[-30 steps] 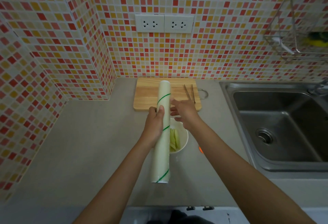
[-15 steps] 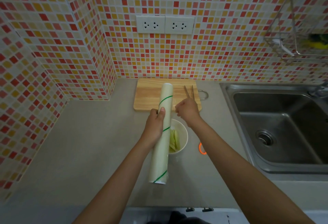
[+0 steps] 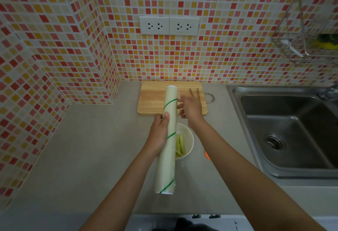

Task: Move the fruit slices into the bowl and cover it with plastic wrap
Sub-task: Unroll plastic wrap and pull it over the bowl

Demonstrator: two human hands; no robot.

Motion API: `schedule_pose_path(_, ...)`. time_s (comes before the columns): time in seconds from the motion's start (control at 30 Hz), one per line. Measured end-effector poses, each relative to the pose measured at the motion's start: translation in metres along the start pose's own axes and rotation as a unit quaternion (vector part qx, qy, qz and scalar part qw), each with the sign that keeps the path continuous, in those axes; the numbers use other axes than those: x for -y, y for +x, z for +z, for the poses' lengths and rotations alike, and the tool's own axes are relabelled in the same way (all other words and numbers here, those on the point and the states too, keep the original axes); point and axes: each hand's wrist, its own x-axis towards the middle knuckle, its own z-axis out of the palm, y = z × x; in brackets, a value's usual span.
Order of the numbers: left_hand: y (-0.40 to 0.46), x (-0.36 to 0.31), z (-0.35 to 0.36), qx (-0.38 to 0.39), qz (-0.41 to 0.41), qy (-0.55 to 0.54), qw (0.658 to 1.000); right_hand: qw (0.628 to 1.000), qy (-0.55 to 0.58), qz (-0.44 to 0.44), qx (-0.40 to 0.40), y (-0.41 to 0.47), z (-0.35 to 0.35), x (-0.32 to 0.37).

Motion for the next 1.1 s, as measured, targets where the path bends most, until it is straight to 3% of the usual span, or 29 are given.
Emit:
schedule_pose_path(0.1,-0.002,0.000,0.002,0.000,-0.001,-0.006,1.000,0.997,-0.050,-0.053,-0.030,0.004,0.004,0.002)
schedule_pose_path(0.2,0.000,0.000,0.000,-0.003,0.004,0.003,1.000,0.998,-0.045,-0.030,-0.040,0.008,0.000,0.004)
schedule_pose_path(0.4,0.009,-0.004,-0.004,-0.029,0.007,-0.010,0.999,0.995,-0.086,-0.036,0.030,-0.043,-0.003,-0.014)
schedule_pose_path(0.57,0.019,-0.005,-0.005,-0.057,-0.008,-0.011,0.998,0.995,-0.029,-0.090,-0.016,-0.088,0.002,-0.044)
schedule_pose_path(0.73,0.021,-0.005,-0.003,-0.057,-0.016,-0.008,0.998,0.995,0.066,-0.051,-0.051,-0.089,0.004,-0.042)
schedule_pose_path(0.93,0.021,-0.008,-0.001,-0.052,-0.005,-0.003,0.999,0.986,0.157,0.047,-0.022,-0.084,0.006,-0.035)
schedule_pose_path(1.1,0.018,-0.008,-0.001,-0.047,-0.008,-0.015,0.999,0.980,0.185,0.073,-0.028,-0.076,0.010,-0.026)
